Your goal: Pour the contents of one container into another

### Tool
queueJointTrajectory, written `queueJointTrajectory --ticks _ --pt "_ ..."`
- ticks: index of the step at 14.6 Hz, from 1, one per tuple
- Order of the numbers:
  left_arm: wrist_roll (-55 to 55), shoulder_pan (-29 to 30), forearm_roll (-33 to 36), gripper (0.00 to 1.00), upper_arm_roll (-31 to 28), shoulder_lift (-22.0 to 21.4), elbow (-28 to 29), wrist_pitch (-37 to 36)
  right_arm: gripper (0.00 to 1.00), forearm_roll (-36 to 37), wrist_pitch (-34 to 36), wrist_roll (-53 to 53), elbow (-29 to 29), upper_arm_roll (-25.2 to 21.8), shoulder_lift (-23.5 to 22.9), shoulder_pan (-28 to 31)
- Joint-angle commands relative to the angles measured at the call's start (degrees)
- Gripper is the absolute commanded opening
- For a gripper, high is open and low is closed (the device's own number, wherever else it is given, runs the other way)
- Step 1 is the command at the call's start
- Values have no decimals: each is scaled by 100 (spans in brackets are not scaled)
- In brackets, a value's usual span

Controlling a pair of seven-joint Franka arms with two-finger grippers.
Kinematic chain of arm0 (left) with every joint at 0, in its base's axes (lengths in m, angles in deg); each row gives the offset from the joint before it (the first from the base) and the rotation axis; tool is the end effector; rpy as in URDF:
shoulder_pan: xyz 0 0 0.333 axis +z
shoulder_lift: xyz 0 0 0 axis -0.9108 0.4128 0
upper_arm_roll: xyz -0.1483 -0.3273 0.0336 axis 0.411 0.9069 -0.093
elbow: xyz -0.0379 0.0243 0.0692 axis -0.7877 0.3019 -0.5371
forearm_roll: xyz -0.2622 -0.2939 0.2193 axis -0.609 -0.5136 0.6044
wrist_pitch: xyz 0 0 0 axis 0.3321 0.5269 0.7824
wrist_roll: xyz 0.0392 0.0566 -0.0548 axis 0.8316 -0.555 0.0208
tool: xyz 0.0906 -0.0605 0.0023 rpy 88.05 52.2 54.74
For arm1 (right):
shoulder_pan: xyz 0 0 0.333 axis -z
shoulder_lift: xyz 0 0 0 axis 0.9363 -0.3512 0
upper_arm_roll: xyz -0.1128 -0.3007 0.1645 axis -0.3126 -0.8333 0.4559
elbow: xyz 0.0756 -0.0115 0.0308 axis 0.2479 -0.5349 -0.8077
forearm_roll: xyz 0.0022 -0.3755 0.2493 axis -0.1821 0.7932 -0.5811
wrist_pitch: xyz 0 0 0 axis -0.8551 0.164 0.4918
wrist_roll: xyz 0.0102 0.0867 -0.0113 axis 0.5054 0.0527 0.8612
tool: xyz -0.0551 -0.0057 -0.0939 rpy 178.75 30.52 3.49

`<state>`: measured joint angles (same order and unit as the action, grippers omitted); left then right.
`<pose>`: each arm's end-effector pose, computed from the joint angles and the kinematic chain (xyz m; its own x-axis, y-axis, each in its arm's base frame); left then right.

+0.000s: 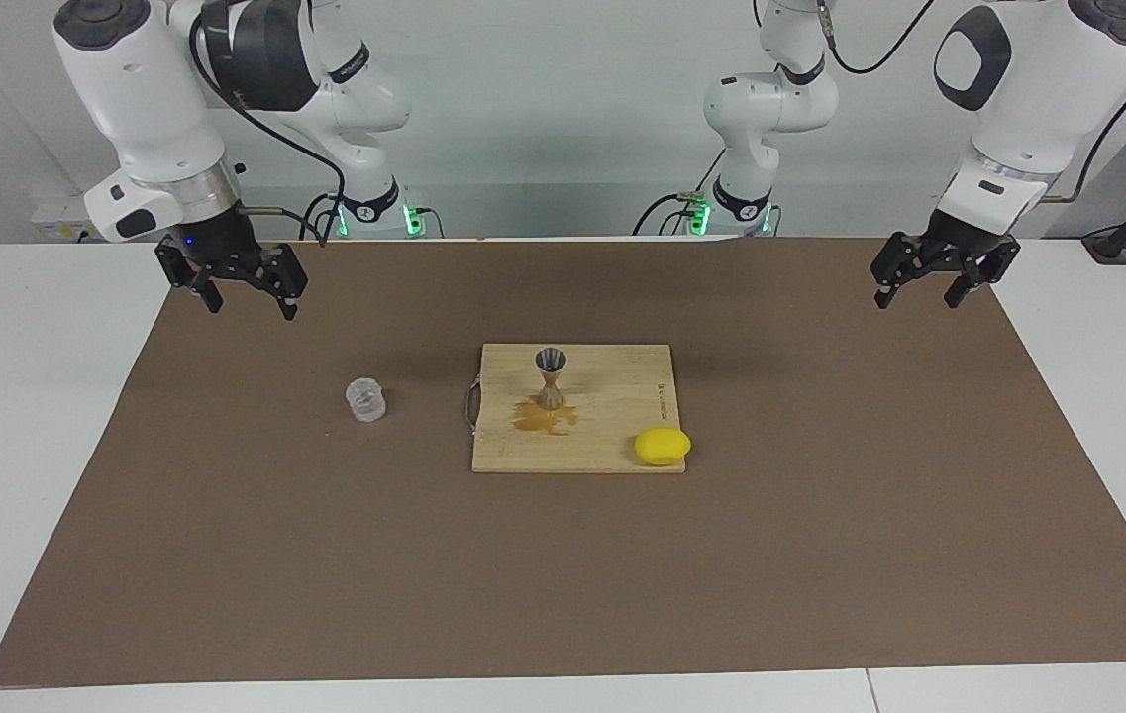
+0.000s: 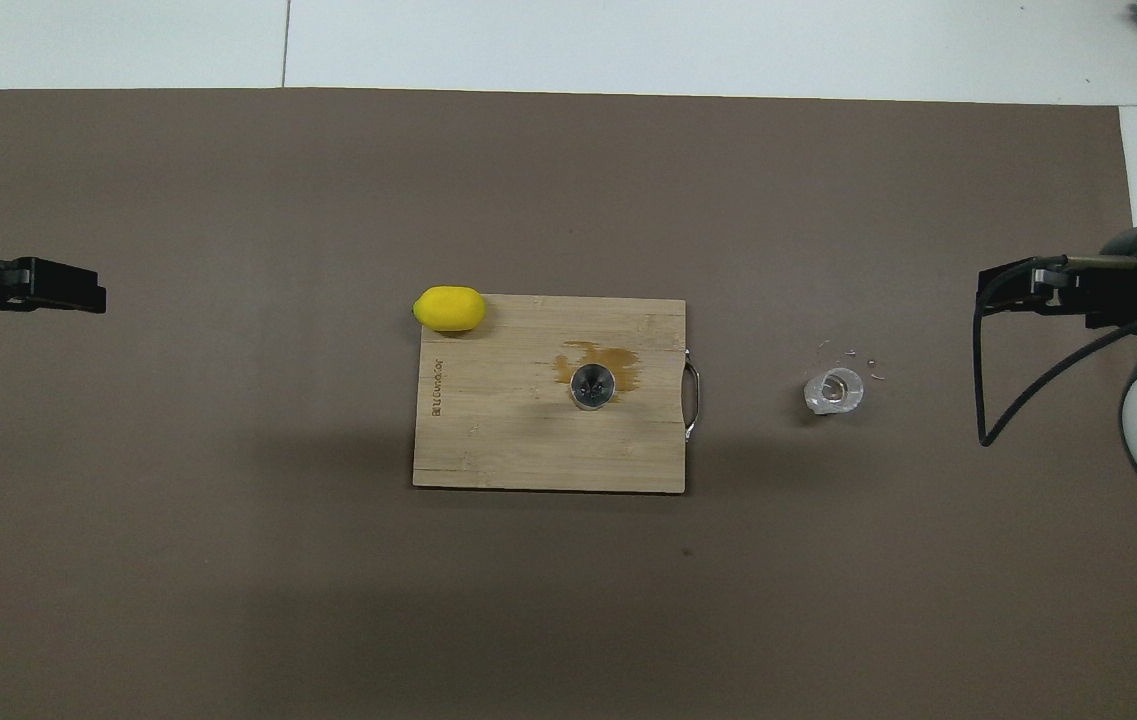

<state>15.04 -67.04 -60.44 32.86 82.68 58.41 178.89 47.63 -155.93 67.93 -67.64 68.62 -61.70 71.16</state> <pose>0.6163 -0.0207 0.6326 0.9950 -0.0451 0.0891 -0.0481 -0.9983 0.0317 0.6182 0.0160 0.6263 0.9894 -0.1319 0.0608 -0.1335 -0.9908 0.0229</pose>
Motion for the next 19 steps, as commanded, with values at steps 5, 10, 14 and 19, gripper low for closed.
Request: queueJointTrajectory --ticks 5,10,14,19 --pt "-141 -130 143 100 -101 128 -477 -698 100 135 433 450 115 24 -39 64" --pt "-159 -122 134 100 -48 102 -469 -707 100 -14 530 442 115 24 -21 47" --pt "-141 -104 143 100 -83 84 -469 -795 100 -23 521 380 168 24 -47 12" --pt "-141 -78 152 100 -110 75 -469 -901 100 -138 548 310 142 24 -39 56"
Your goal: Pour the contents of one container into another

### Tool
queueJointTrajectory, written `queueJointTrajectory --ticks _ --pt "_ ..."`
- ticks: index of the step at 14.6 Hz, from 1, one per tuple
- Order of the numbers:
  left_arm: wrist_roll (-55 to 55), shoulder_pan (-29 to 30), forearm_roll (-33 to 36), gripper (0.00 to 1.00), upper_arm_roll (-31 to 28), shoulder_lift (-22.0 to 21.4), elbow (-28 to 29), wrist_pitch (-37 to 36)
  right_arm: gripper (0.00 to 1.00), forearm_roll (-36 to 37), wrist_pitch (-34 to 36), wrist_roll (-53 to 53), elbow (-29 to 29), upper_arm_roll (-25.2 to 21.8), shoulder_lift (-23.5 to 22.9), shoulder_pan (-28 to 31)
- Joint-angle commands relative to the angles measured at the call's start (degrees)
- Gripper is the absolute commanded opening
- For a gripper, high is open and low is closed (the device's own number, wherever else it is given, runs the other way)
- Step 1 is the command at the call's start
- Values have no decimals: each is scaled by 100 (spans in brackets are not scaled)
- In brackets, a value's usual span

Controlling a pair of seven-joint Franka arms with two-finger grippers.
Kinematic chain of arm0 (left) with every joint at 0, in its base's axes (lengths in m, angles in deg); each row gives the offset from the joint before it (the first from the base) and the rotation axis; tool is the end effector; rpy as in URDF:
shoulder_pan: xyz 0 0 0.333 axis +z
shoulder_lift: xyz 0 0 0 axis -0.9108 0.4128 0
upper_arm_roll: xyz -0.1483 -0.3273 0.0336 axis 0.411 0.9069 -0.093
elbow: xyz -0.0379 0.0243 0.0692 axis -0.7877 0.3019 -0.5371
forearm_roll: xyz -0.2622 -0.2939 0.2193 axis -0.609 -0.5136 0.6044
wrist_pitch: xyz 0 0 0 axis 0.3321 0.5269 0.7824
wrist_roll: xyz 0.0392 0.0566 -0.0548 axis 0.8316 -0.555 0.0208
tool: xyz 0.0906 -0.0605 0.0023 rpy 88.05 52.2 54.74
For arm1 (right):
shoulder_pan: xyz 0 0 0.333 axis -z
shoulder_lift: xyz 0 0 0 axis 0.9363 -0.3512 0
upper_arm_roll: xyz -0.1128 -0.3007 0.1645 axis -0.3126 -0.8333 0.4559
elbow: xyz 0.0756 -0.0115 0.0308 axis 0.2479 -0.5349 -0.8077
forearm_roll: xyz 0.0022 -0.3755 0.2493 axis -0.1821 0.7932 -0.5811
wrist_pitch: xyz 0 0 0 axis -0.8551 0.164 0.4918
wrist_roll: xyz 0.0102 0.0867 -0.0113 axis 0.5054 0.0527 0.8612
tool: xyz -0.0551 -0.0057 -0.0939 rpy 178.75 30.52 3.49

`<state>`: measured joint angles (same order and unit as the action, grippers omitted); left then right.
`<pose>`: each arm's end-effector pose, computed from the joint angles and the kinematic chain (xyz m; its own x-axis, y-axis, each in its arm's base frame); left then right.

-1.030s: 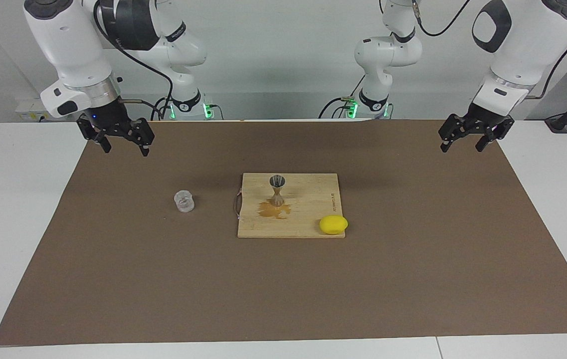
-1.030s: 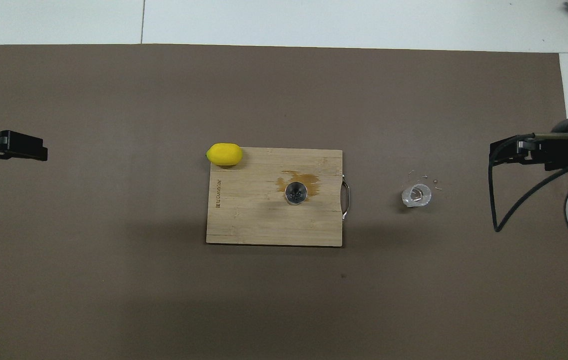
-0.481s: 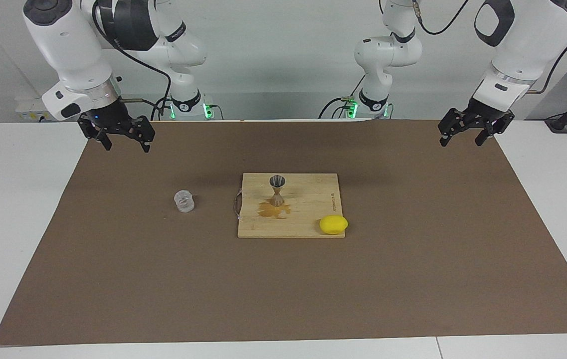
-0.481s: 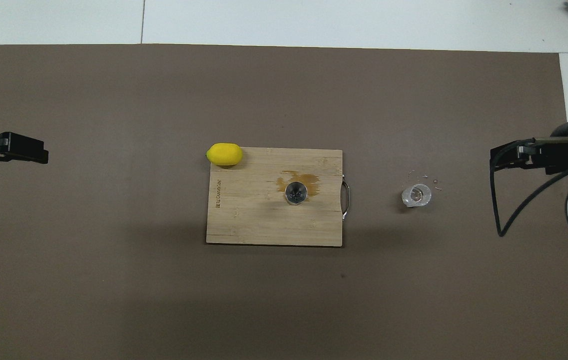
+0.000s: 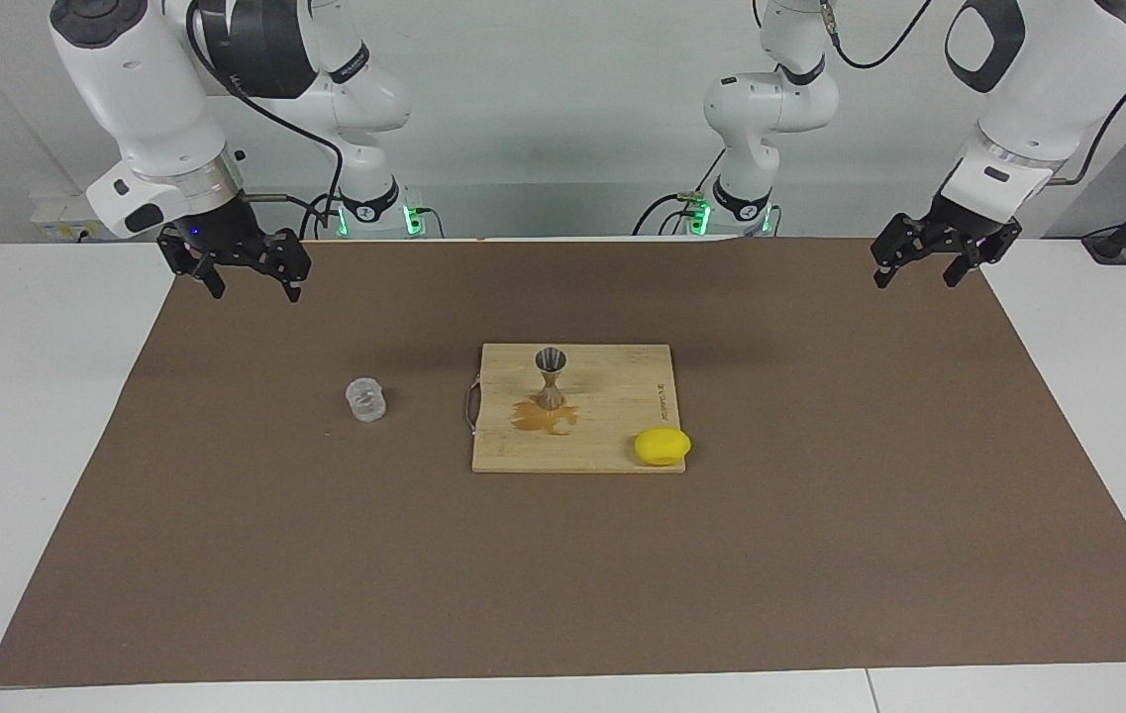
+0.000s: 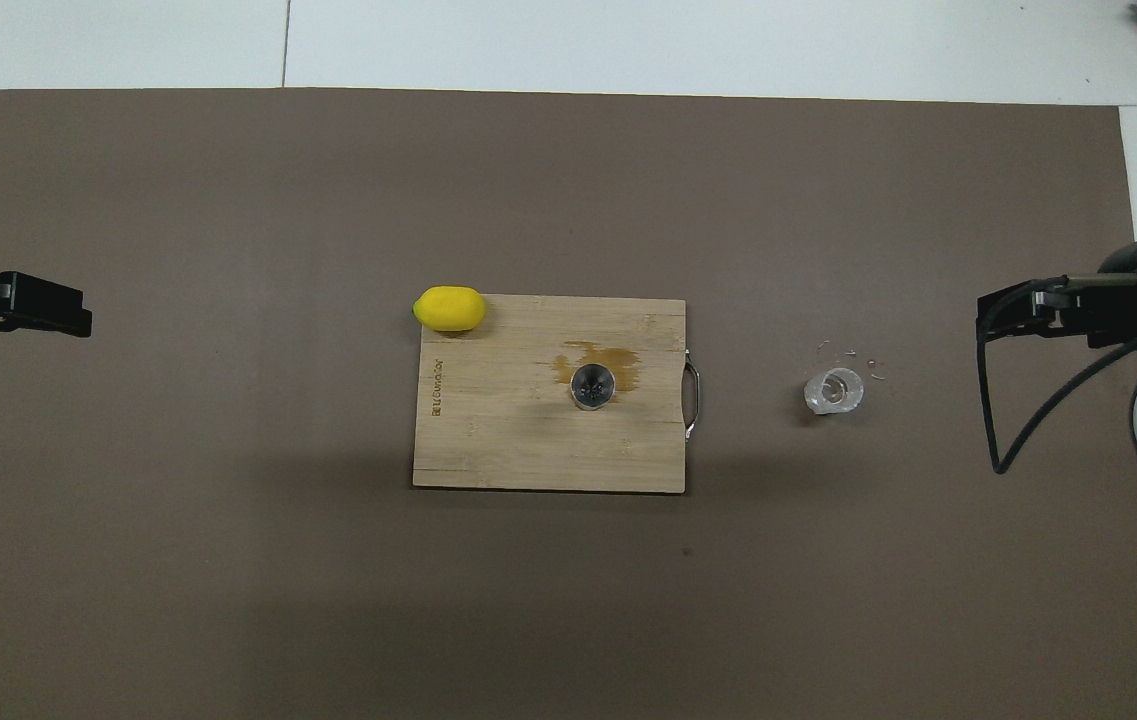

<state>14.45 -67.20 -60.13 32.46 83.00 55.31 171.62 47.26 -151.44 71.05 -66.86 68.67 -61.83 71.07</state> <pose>0.6079 -0.0177 0.6466 0.9993 -0.0354 0.0106 -0.0357 -0.9990 0.0286 0.6114 0.0177 0.6252 0.9969 -0.0784 -0.0078 -0.0781 -0.9966 0.0273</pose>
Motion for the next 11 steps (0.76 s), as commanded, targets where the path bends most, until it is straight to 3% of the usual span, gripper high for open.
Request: queueJointTrajectory --ticks 1,11 --pt "-82 -53 129 100 -69 43 -158 -165 100 -110 90 -20 20 19 -8 83" --pt "-91 -53 243 100 -60 25 -149 -121 100 -118 90 -108 -86 10 53 65"
